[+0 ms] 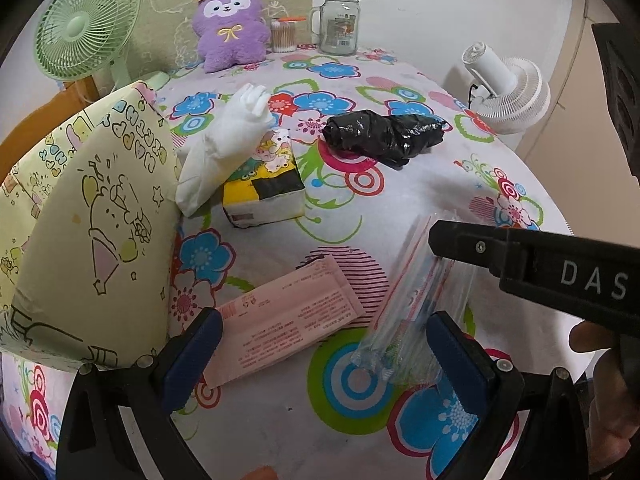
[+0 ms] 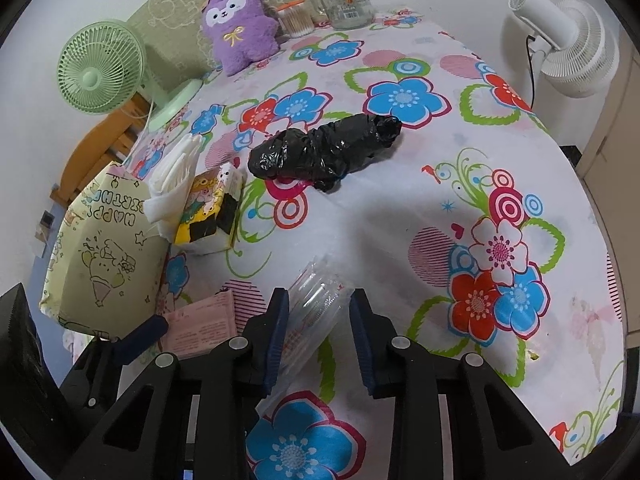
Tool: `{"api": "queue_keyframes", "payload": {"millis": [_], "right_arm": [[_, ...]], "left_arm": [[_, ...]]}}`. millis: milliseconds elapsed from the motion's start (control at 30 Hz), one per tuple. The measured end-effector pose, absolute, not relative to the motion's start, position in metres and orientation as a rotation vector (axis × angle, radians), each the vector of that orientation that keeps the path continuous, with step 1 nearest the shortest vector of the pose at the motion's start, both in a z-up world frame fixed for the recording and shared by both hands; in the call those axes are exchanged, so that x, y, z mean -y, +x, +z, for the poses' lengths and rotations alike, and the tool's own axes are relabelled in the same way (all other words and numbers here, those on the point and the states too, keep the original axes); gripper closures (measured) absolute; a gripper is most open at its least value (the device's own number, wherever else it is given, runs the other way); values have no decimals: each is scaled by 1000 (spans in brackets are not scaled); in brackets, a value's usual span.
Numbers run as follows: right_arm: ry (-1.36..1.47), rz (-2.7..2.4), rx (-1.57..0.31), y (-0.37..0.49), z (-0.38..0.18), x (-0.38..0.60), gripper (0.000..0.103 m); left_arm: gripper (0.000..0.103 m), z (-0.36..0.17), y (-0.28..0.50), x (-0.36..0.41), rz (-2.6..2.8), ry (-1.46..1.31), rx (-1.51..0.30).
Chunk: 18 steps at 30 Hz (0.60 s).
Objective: Organize soft objects
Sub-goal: 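Close the right gripper on the clear plastic tube while the left gripper approaches it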
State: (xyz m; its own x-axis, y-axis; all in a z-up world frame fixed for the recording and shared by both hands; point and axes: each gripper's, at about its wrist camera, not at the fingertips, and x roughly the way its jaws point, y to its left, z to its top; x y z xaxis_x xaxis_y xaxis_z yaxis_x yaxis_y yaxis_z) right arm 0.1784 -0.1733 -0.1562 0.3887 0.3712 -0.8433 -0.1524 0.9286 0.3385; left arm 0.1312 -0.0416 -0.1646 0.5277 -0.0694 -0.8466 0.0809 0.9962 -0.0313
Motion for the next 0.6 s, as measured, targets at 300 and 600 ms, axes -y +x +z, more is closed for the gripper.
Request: {"api": "queue_keyframes", "payload": {"millis": [300, 600], "right_arm": [[217, 348, -1115, 178, -153, 173, 69], [215, 351, -1064, 172, -135, 179, 72]], "left_arm": [[17, -160, 126, 42, -112, -10, -1000], [41, -153, 119, 48, -109, -18, -1003]]}}
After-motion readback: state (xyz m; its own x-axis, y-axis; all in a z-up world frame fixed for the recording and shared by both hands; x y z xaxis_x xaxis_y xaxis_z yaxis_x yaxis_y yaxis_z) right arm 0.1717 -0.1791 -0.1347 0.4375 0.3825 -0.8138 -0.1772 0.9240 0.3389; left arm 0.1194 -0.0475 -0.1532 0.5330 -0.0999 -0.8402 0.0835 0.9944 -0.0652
